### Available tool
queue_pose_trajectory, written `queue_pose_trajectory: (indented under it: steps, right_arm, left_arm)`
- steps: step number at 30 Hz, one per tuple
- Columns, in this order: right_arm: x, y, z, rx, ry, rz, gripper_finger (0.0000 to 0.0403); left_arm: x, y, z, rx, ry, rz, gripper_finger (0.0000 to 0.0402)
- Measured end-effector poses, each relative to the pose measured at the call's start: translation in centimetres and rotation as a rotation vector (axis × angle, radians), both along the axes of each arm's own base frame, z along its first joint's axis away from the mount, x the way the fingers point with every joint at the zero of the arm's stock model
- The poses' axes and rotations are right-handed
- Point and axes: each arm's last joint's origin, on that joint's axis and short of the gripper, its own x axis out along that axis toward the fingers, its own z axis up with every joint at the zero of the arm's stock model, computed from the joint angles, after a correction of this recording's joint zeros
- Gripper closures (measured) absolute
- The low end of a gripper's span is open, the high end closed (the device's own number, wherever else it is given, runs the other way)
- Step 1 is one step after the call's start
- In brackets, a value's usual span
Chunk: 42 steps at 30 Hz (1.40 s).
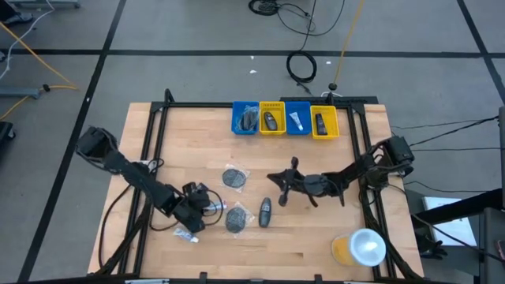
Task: Pick & Place Travel size toiletries
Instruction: Put the white toothpaste into the right blue bin
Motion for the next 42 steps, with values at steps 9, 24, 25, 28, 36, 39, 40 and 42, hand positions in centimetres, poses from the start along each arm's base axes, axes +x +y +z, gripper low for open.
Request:
queue_pose_trajectory:
  steps: [9,24,25,28,36,39,40,42]
  right_arm:
    - [1.9,0.6,0.5,-0.036,0.099,0.154,0.0278]
    - [2.2,1.9,-0.4,-0.399,0.263,0.291,0.0143]
    - [2.2,1.8,-0.8,-0.413,0.278,0.275,0.0143]
    - [2.4,1.5,-1.8,-0.451,0.303,0.195,0.0143]
    - [3.2,1.0,-3.2,-0.569,0.231,0.011,0.0148]
    - [3.8,1.1,-3.0,-0.604,0.226,0.014,0.0148]
    - [4.2,1.2,-2.6,-0.608,0.215,0.011,0.0150]
    - [4.8,1.3,-2.2,-0.611,0.213,0.007,0.0157]
  left_arm:
    - [2.6,3.5,2.6,0.054,-0.193,-0.028,0.0311]
    - [8.5,9.1,1.2,-0.020,-0.414,-0.129,0.0339]
    - [8.6,9.3,1.3,-0.020,-0.425,-0.121,0.0339]
    - [9.1,9.8,1.8,-0.019,-0.497,-0.099,0.0346]
    - [9.7,10.6,2.3,-0.047,-0.582,-0.025,0.0341]
    - [9.8,10.9,2.2,-0.033,-0.593,0.005,0.0339]
    - [9.8,10.9,2.1,-0.028,-0.591,0.010,0.0341]
    - [9.9,10.9,2.0,-0.025,-0.588,0.015,0.0345]
